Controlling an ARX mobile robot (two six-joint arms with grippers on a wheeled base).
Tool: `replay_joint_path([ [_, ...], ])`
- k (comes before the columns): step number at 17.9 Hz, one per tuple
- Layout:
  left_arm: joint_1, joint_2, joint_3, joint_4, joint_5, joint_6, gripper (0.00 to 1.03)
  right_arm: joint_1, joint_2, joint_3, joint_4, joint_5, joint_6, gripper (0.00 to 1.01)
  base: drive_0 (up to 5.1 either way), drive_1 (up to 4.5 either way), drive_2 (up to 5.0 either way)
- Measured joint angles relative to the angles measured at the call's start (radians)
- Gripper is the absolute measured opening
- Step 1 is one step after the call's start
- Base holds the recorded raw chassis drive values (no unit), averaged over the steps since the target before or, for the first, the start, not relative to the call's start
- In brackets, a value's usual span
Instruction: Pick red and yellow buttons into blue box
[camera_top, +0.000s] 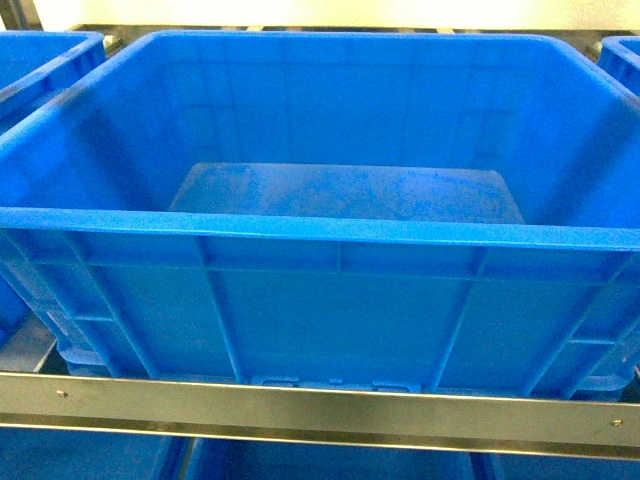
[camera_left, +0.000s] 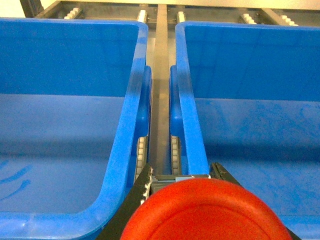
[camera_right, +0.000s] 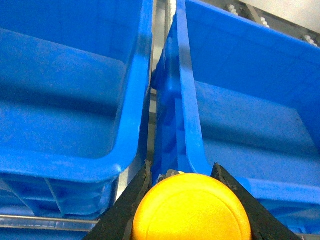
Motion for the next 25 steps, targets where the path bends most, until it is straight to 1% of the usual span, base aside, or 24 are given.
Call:
replay_joint_path([
  [1, 0.000, 0.000, 0.000, 0.000, 0.000, 0.000, 0.26, -0.005, 0.006, 0.019, -0.010, -0.013, -0.005, 0.32, 0.0, 0.00, 0.0],
  [3, 0.000, 0.000, 0.000, 0.001, 0.000, 0.000, 0.26, 0.002, 0.054, 0.103, -0.037, -0.054, -0.013, 0.32, 0.0, 0.00, 0.0],
  [4, 0.000, 0.000, 0.000, 0.000, 0.001, 0.000, 0.26, 0.027, 0.093, 0.159, -0.040, -0.074, -0.021, 0.32, 0.0, 0.00, 0.0],
  [5, 0.000, 0.000, 0.000, 0.000, 0.000, 0.000, 0.26, 0.051, 0.122, 0.207, -0.063, -0.100, -0.023, 0.32, 0.0, 0.00, 0.0],
  [6, 0.000, 0.000, 0.000, 0.000, 0.000, 0.000, 0.26, 0.067, 0.154, 0.252, -0.077, -0.112, -0.026, 0.32, 0.0, 0.00, 0.0],
  [7, 0.000, 0.000, 0.000, 0.000, 0.000, 0.000, 0.26, 0.085, 0.187, 0.296, -0.101, -0.117, -0.023, 0.32, 0.0, 0.00, 0.0],
  [8, 0.000, 0.000, 0.000, 0.000, 0.000, 0.000, 0.26, 0.091, 0.204, 0.316, -0.103, -0.116, -0.022, 0.32, 0.0, 0.00, 0.0],
  [9, 0.000, 0.000, 0.000, -0.001, 0.000, 0.000, 0.26, 0.110, 0.225, 0.343, -0.112, -0.116, -0.014, 0.32, 0.0, 0.00, 0.0],
  [10, 0.000, 0.000, 0.000, 0.000, 0.000, 0.000, 0.26, 0.115, 0.229, 0.348, -0.114, -0.116, -0.014, 0.32, 0.0, 0.00, 0.0],
  [11, 0.000, 0.000, 0.000, 0.000, 0.001, 0.000, 0.26, 0.137, 0.253, 0.378, -0.126, -0.126, -0.012, 0.32, 0.0, 0.00, 0.0],
  [12, 0.000, 0.000, 0.000, 0.000, 0.001, 0.000, 0.26, 0.169, 0.292, 0.429, -0.151, -0.142, 0.009, 0.32, 0.0, 0.00, 0.0],
  [14, 0.000, 0.000, 0.000, 0.000, 0.001, 0.000, 0.26, 0.208, 0.375, 0.509, -0.192, -0.176, 0.044, 0.32, 0.0, 0.00, 0.0],
  [15, 0.000, 0.000, 0.000, 0.000, 0.001, 0.000, 0.26, 0.220, 0.427, 0.541, -0.191, -0.181, 0.058, 0.32, 0.0, 0.00, 0.0],
  [16, 0.000, 0.000, 0.000, 0.000, 0.001, 0.000, 0.26, 0.227, 0.487, 0.574, -0.202, -0.204, 0.059, 0.32, 0.0, 0.00, 0.0],
  [18, 0.000, 0.000, 0.000, 0.000, 0.001, 0.000, 0.26, 0.232, 0.624, 0.641, -0.266, -0.244, 0.071, 0.32, 0.0, 0.00, 0.0],
  [19, 0.000, 0.000, 0.000, 0.000, 0.001, 0.000, 0.26, 0.233, 0.690, 0.673, -0.309, -0.272, 0.078, 0.32, 0.0, 0.00, 0.0],
  [21, 0.000, 0.000, 0.000, 0.000, 0.001, 0.000, 0.26, 0.232, 0.762, 0.682, -0.291, -0.254, 0.074, 0.32, 0.0, 0.00, 0.0],
  [22, 0.000, 0.000, 0.000, -0.001, 0.000, 0.000, 0.26, 0.232, 0.761, 0.684, -0.301, -0.248, 0.080, 0.32, 0.0, 0.00, 0.0],
  [25, 0.000, 0.000, 0.000, 0.000, 0.001, 0.000, 0.26, 0.229, 0.753, 0.677, -0.301, -0.248, 0.087, 0.32, 0.0, 0.00, 0.0],
])
